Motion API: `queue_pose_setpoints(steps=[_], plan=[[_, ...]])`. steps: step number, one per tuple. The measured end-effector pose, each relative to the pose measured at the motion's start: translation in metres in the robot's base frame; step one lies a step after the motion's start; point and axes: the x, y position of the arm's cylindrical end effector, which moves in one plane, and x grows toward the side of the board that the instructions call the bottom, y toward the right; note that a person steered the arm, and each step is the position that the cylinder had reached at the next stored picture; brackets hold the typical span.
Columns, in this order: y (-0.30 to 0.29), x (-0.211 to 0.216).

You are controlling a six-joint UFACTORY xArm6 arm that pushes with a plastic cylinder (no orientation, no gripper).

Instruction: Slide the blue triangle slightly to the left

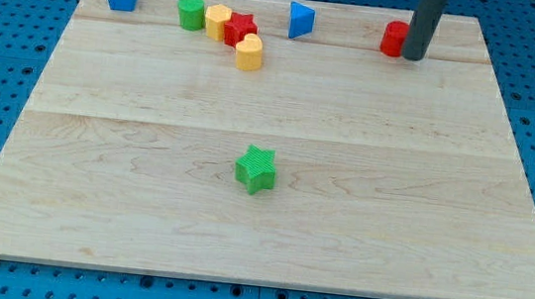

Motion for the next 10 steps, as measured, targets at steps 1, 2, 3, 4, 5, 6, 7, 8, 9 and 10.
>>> queue_pose_setpoints(steps=[1, 2, 3, 4, 5, 6, 7, 8, 9, 10], plan=[[0.006, -0.017], [0.018, -0.020], [0.001, -0.020], [0.002, -0.004], [-0.024, 0.006], [-0.105, 0.000], [-0.132, -0.028], [-0.134, -0.046], [-0.153, -0.051], [-0.156, -0.055]])
